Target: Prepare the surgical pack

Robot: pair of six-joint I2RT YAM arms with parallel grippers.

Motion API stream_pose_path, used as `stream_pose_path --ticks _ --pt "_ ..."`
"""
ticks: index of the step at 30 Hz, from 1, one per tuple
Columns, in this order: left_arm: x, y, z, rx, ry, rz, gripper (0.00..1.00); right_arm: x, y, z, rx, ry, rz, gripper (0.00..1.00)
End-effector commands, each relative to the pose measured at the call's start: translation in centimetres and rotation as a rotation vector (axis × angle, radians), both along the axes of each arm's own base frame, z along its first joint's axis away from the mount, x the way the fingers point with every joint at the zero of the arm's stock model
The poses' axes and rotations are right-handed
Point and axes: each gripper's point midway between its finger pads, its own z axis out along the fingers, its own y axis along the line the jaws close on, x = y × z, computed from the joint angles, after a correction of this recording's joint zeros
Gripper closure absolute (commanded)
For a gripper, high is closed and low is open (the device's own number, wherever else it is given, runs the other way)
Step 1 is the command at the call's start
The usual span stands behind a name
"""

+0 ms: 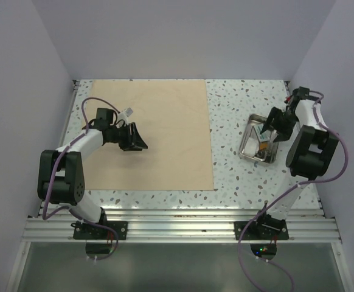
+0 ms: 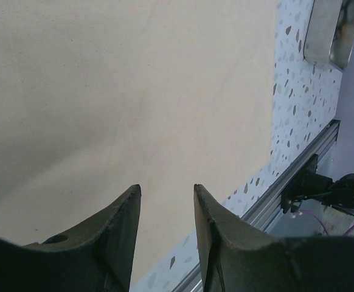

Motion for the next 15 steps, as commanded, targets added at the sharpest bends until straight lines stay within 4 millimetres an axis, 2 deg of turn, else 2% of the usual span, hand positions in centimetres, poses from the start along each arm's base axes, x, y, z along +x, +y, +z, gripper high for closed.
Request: stream_pose_path --ticks 1,2,3,5,9,11,15 --pt "0.6 0.4 -0.1 0.008 -0.035 -0.01 0.57 -0.3 -4.9 4.3 -0.277 0.0 -0.126 0.29" --pt "0.6 0.5 0.0 0.015 -0.037 -0.01 0.56 -0.7 -6.5 3.4 -0.355 0.052 -0.143 0.28" --pt "0.6 0.6 0.0 0.028 -0.033 -0.005 0.56 -0.6 -7.0 3.4 -0.376 0.066 -0.143 0.27" --pt "0.6 1.0 0.1 0.048 -0.041 -0.004 0.57 -0.9 -7.6 1.8 -0.399 0.128 -0.141 0.24" --pt "0.3 1.5 0.3 0.082 -0.047 0.005 0.56 -0.4 -8.1 0.2 -0.416 0.143 -0.138 0.24" --pt "0.1 1.6 0.5 0.087 -0.05 0.008 0.57 0.2 -8.0 -0.8 -0.4 0.132 -0.128 0.28" --pt "-0.1 2.0 0.5 0.107 -0.045 0.026 0.57 0.9 -7.2 -3.0 -0.34 0.131 -0.133 0.43"
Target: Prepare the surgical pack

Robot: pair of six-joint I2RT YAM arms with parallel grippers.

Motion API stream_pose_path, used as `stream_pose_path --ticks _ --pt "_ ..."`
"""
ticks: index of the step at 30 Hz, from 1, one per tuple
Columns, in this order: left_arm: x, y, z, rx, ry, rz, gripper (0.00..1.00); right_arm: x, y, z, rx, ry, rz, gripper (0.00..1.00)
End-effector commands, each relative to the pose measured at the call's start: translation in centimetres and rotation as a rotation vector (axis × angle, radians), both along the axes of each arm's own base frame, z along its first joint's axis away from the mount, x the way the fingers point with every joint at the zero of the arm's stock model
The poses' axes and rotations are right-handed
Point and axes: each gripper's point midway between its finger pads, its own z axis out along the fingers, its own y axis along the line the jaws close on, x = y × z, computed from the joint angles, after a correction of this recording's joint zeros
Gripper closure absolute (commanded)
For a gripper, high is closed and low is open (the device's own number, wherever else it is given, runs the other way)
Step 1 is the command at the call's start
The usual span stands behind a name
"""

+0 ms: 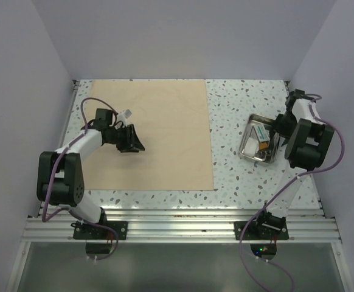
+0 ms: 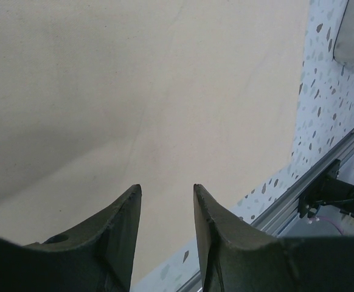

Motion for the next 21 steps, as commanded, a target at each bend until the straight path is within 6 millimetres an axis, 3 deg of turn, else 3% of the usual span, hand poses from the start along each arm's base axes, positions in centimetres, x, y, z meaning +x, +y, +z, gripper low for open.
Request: stream_pose_path --ticks 1,7,8,9,12,18,21 --pt "0.4 1.0 1.6 0.04 -0.065 0.017 0.57 1.0 0.0 -1.0 0.011 -0.04 -0.026 0.46" --pt "1.0 2.0 2.8 0.08 -0.107 0.054 0.57 0.9 0.8 -3.0 0.057 -0.024 -0.051 0.72" --pt "1.0 2.0 2.9 0.08 -0.11 0.053 0.57 0.8 0.8 -3.1 0.06 -0.022 -0.056 0.74" --pt "0.9 2.1 2.9 0.085 -0.104 0.056 0.57 0.7 1.0 -3.1 0.063 -0.02 -0.059 0.84" --pt "0.9 2.3 3.2 0.094 -0.111 0.064 0.57 0.9 0.9 -2.2 0.059 -0.03 -0.08 1.0" --pt "1.5 3.0 3.6 0.113 -0.116 0.114 0.57 1.8 2.4 2.5 0.096 -0.11 -0.165 1.0" --pt "2.0 3.7 3.5 0.142 -0.111 0.159 0.57 2.3 4.6 5.1 0.076 -0.136 -0.153 1.0"
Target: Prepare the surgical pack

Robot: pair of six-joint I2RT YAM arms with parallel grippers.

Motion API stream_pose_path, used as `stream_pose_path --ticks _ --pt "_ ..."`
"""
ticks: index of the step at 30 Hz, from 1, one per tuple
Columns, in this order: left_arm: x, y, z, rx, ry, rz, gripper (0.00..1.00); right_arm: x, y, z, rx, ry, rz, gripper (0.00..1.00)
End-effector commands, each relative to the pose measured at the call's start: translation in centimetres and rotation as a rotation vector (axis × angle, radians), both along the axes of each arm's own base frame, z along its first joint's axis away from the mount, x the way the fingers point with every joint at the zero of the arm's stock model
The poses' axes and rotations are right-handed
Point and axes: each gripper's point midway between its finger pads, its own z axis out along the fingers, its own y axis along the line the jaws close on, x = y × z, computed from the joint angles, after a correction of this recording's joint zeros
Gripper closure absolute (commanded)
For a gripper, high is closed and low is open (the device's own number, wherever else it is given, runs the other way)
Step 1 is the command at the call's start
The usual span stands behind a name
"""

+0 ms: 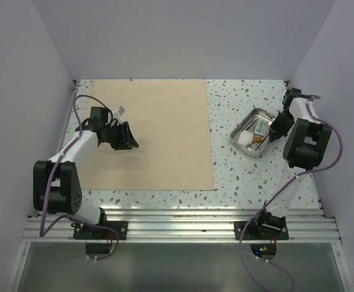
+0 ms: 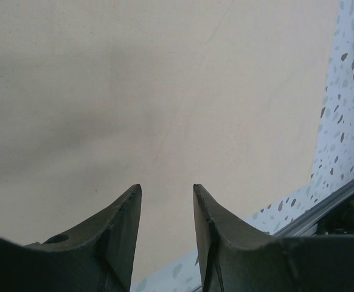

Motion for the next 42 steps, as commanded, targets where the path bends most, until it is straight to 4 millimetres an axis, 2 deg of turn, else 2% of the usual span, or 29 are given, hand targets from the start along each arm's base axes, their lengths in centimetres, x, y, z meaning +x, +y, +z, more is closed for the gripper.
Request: stream_pose_path --ticks 1,2,3,5,7,8,9,11,12,14,15,17,18,22,23,24,29,33,37,39,40,42 --pt "1.7 1.5 1.9 0.048 -0.053 0.079 0.57 1.7 3.9 6.8 -0.026 -0.111 -0.012 1.0" --pt "2.0 2.2 1.7 0.078 -0.039 0.117 0.57 2.0 5.0 7.4 -0.031 -0.121 -0.003 1.0" --pt "2.1 2.6 1.5 0.094 -0.03 0.138 0.57 2.0 7.4 7.8 -0.028 -0.115 0.036 1.0" --pt "2.4 3.7 0.9 0.137 -0.001 0.196 0.57 2.5 10.0 8.4 -0.014 -0.134 0.023 1.0" --pt "2.7 4.8 0.5 0.184 0.022 0.247 0.57 2.9 14.3 9.0 0.015 -0.164 0.044 1.0" --pt "2.7 5.2 0.5 0.193 0.033 0.27 0.57 3.3 15.7 9.5 0.022 -0.185 0.052 1.0" --pt "2.8 5.4 0.3 0.203 0.043 0.283 0.57 3.6 18.3 9.8 0.031 -0.202 0.063 1.0" --pt "2.9 6.3 0.1 0.236 0.057 0.331 0.57 4.2 21.2 10.5 0.047 -0.242 0.083 1.0" --pt "2.9 6.6 0.0 0.249 0.064 0.348 0.57 4.0 24.2 10.1 0.06 -0.239 0.095 1.0" --pt "3.0 7.3 -0.2 0.269 0.081 0.388 0.57 4.2 27.2 10.0 0.079 -0.254 0.101 1.0" --pt "3.2 7.3 -0.3 0.27 0.089 0.396 0.57 3.7 29.8 9.4 0.101 -0.25 0.093 1.0" --pt "3.1 7.7 -0.6 0.283 0.113 0.429 0.56 4.1 32.8 9.4 0.134 -0.292 0.097 1.0" --pt "3.1 7.7 -0.7 0.286 0.122 0.439 0.56 3.6 35.2 9.4 0.153 -0.307 0.102 1.0" --pt "3.4 7.7 -0.7 0.276 0.129 0.466 0.56 3.1 40.5 7.6 0.212 -0.283 0.094 1.0" --pt "3.4 7.7 -0.8 0.273 0.134 0.472 0.56 2.9 41.3 7.2 0.219 -0.273 0.093 1.0" --pt "3.5 8.5 -0.8 0.272 0.139 0.497 0.56 2.2 42.2 6.9 0.221 -0.256 0.09 1.0" --pt "3.9 9.0 -0.7 0.275 0.143 0.524 0.55 -0.4 44.6 5.0 0.218 -0.203 0.071 1.0" --pt "4.3 9.0 -0.7 0.271 0.141 0.527 0.55 -1.1 45.5 3.3 0.216 -0.155 0.035 1.0" --pt "4.5 8.7 -1.3 0.259 0.159 0.515 0.55 -1.4 47.3 3.3 0.228 -0.147 0.035 1.0" --pt "4.8 8.6 -1.6 0.256 0.166 0.508 0.55 -2.1 47.9 3.0 0.236 -0.12 0.044 0.94" --pt "4.9 8.6 -1.6 0.251 0.166 0.502 0.55 -2.5 47.9 2.5 0.237 -0.102 0.046 0.87" --pt "5.2 8.5 -1.7 0.254 0.167 0.494 0.55 -3.1 48.0 2.2 0.244 -0.078 0.063 0.81"
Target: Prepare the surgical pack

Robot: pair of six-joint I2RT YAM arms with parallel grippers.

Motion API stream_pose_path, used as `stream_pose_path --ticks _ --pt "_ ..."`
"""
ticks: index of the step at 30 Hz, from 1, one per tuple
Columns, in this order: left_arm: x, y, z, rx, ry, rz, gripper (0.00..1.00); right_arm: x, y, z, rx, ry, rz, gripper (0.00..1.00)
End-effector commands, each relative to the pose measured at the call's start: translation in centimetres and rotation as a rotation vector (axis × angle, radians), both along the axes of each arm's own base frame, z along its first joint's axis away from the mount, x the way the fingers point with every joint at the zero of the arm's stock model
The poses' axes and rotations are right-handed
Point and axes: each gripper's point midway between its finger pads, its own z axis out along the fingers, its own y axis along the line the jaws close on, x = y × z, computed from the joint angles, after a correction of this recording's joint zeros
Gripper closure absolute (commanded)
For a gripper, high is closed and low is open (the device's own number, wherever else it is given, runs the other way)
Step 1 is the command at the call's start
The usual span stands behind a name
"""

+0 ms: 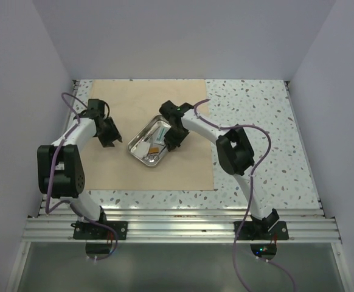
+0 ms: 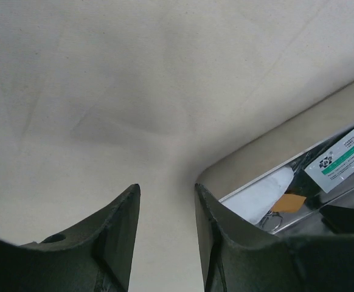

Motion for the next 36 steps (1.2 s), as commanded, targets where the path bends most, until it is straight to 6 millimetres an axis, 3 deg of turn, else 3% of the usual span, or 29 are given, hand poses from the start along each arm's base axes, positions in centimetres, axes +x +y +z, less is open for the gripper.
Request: stream_pose_path --ticks 1,3,7,10,11,13,14,15,17,19,20,21,23,24,25,27,28,32,33,35,36 --pt "1.6 0.2 1.2 -0.011 -0.039 0.001 0.55 -0.4 1.8 2.4 0.084 0.004 -0.002 0.77" --pt "2.0 0.1 1.2 -0.013 -0.043 -0.005 0.55 -0.5 1.9 2.7 0.092 -0.005 0.045 0.7" --pt "2.6 0.5 1.4 -0.003 -0.044 -0.008 0.55 -0.1 1.9 5.2 0.128 -0.065 0.177 0.44" --pt "3.0 1.2 1.6 0.009 -0.045 0.0 0.54 1.6 0.6 8.6 0.124 -0.194 0.293 0.41" --pt "3.0 1.2 1.6 0.01 -0.044 -0.001 0.55 2.9 0.1 11.0 0.15 -0.28 0.315 0.41" --pt "2.8 1.3 1.5 0.012 -0.035 -0.005 0.55 3.8 -0.9 12.1 0.138 -0.361 0.442 0.38" --pt "2.5 1.3 1.1 0.014 -0.023 -0.006 0.56 5.0 -1.8 14.0 0.129 -0.455 0.516 0.38" --pt "2.2 1.3 1.0 0.013 -0.017 -0.009 0.56 5.2 -2.4 13.9 0.121 -0.472 0.545 0.37" --pt "1.3 1.3 0.4 0.014 0.004 -0.014 0.58 7.6 -3.7 15.0 0.118 -0.576 0.582 0.36" --pt "0.5 1.0 -0.3 0.004 0.032 -0.022 0.64 8.9 -5.1 14.2 0.112 -0.59 0.567 0.4" --pt "0.0 0.9 -0.9 -0.006 0.054 -0.028 0.67 10.7 -6.2 14.1 0.117 -0.625 0.544 0.44" --pt "-0.9 0.6 -1.6 -0.017 0.084 -0.034 0.7 11.5 -6.5 11.6 0.113 -0.594 0.563 0.48" --pt "-2.2 0.2 -2.4 -0.041 0.113 -0.039 0.75 13.3 -7.2 10.0 0.106 -0.59 0.615 0.57" --pt "-2.6 0.1 -2.6 -0.043 0.123 -0.039 0.75 14.8 -7.0 10.9 0.094 -0.626 0.632 0.64" --pt "-2.9 0.2 -2.8 -0.037 0.134 -0.032 0.78 15.4 -7.0 7.7 0.069 -0.575 0.651 0.71" --pt "-4.0 0.6 -3.3 -0.019 0.18 -0.024 0.81 16.9 -7.0 7.4 0.049 -0.598 0.679 0.84" --pt "-4.2 0.7 -3.6 -0.014 0.196 -0.022 0.82 17.2 -7.0 5.4 0.043 -0.572 0.685 0.87" --pt "-5.0 0.8 -4.8 -0.009 0.254 -0.021 0.81 17.7 -8.1 3.3 0.033 -0.534 0.658 0.88" --pt "-5.0 0.8 -5.0 -0.011 0.261 -0.018 0.81 16.7 -8.9 1.5 0.022 -0.485 0.647 0.88" --pt "-4.9 0.7 -5.8 -0.016 0.289 -0.013 0.81 16.1 -10.3 0.8 0.001 -0.453 0.6 0.88" --pt "-4.8 0.5 -6.1 -0.027 0.296 -0.015 0.81 14.6 -11.5 -1.3 -0.01 -0.384 0.585 0.88"
